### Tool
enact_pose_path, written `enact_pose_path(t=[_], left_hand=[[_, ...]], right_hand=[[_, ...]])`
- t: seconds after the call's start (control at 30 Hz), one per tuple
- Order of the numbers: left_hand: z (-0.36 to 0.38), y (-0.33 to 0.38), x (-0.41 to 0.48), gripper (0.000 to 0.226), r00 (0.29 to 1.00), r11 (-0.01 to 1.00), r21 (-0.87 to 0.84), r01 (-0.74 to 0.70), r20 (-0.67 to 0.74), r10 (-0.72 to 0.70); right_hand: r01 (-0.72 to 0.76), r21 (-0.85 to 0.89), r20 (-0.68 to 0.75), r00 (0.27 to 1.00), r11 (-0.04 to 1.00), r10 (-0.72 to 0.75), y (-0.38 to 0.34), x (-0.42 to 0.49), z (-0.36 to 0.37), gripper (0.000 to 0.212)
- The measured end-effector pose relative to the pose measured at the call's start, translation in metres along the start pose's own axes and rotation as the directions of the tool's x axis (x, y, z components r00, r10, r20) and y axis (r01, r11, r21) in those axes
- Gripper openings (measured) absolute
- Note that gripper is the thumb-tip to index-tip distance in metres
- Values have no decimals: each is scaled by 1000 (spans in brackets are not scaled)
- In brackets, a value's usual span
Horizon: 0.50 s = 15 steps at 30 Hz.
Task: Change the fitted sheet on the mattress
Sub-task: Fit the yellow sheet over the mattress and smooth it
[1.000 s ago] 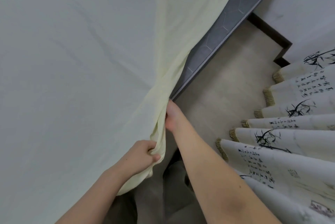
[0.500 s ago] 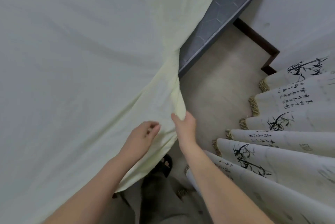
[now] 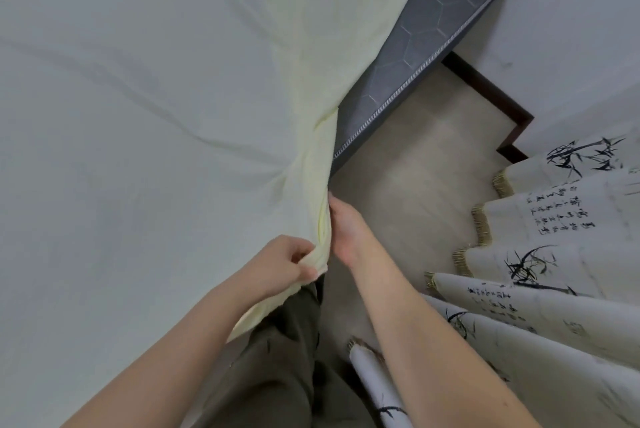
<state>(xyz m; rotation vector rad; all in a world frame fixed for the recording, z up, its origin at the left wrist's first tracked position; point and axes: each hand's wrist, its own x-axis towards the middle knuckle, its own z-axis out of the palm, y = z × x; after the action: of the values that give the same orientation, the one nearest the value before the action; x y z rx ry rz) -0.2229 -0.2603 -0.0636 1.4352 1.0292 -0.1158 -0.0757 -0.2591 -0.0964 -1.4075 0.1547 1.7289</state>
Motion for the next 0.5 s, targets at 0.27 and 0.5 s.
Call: enact_pose_path(t=[0.27,0.5], left_hand=[[-17,-4,15,13,972,990,116,79,211,-102],[-40,25,55,19,992,943,321,87,60,-112]], right_hand=[[124,300,-140,986,946,-85,-122,52,19,33],[497,154,-501,784,854,-366,-181,40,-37,18]])
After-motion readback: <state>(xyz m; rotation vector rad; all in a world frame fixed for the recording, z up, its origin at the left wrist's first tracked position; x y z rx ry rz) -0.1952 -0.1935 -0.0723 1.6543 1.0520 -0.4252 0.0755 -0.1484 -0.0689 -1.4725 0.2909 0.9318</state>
